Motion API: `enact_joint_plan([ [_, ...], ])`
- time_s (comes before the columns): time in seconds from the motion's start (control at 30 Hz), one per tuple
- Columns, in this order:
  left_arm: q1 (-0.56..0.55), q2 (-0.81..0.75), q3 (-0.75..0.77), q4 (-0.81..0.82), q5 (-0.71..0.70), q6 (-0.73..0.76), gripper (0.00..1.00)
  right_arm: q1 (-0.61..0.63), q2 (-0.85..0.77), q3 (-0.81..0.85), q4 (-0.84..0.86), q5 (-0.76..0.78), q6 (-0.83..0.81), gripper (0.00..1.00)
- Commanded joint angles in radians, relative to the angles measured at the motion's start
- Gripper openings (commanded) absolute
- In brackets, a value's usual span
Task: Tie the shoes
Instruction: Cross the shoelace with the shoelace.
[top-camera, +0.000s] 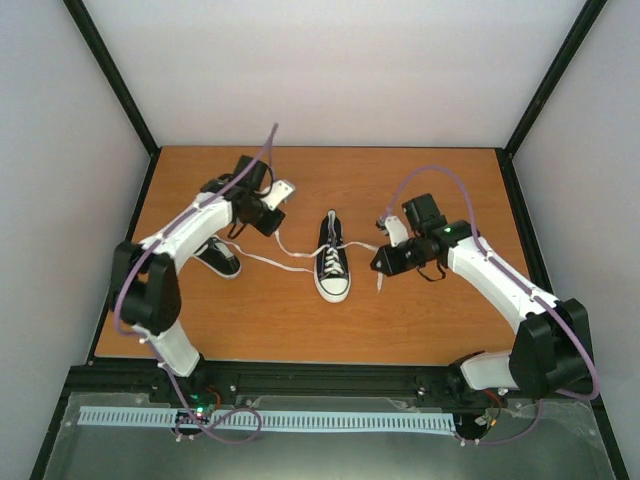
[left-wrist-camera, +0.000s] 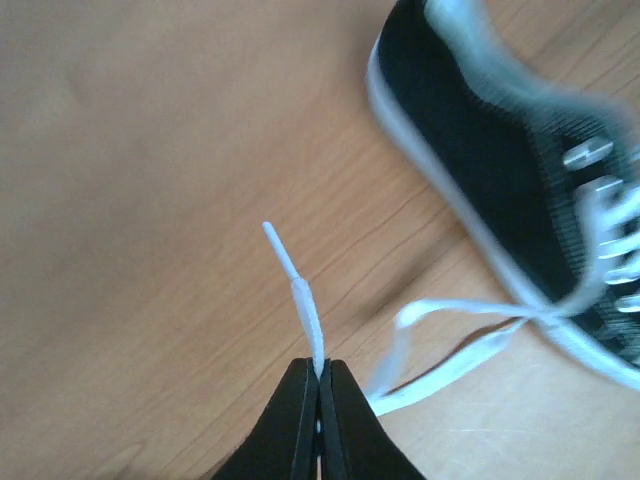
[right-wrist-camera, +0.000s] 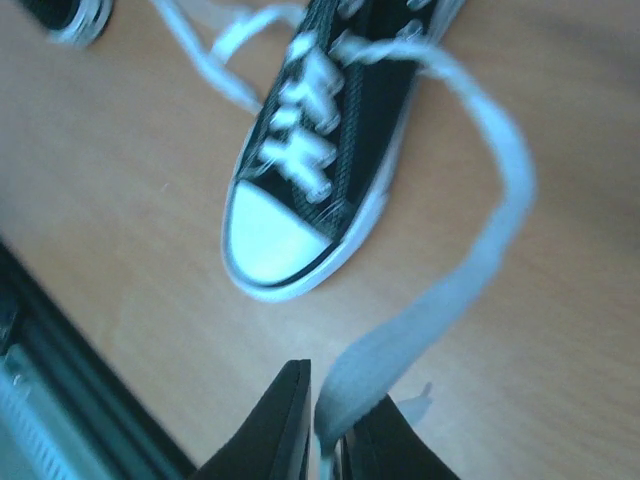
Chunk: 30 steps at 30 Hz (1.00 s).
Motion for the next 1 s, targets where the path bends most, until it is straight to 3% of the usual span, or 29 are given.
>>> enact_joint_plan([
  [0.0, 0.006, -0.154, 0.078, -0.078, 0.163, 0.04, 0.01, 0.079, -0.008, -0.053, 0.0, -0.155, 0.101, 0.17],
  [0.07, 0.008, -0.195, 0.087, -0.095, 0.173, 0.05, 0.01, 0.113, 0.027, -0.038, 0.004, -0.16, 0.105, 0.36],
  [0.2, 0.01, -0.242, 0.1, -0.114, 0.172, 0.055, 0.01, 0.123, 0.101, 0.198, -0.143, 0.045, -0.015, 0.53],
  [0.3, 0.011, -0.262, 0.098, -0.097, 0.163, 0.052, 0.01, 0.143, 0.109, 0.387, -0.174, 0.212, -0.176, 0.6],
  [0.47, 0.013, -0.267, 0.092, -0.071, 0.154, 0.051, 0.01, 0.243, 0.051, 0.371, -0.119, 0.084, -0.786, 0.67],
  [0.57, 0.017, -0.274, 0.085, -0.059, 0.151, 0.049, 0.01, 0.373, 0.019, 0.231, -0.108, 0.173, -1.263, 0.68],
  [0.6, 0.019, -0.277, 0.08, -0.052, 0.152, 0.048, 0.01, 0.417, 0.018, 0.184, -0.094, 0.222, -1.309, 0.67],
  [0.7, 0.021, -0.301, 0.054, -0.036, 0.167, 0.047, 0.01, 0.481, 0.041, 0.1, -0.09, 0.394, -1.291, 0.63],
  [0.8, 0.02, -0.323, 0.029, -0.027, 0.174, 0.056, 0.01, 0.483, 0.009, -0.008, -0.054, 0.455, -1.279, 0.63],
  [0.97, 0.023, -0.32, 0.022, -0.028, 0.188, 0.057, 0.01, 0.448, 0.009, -0.138, 0.099, 0.357, -1.165, 0.65],
])
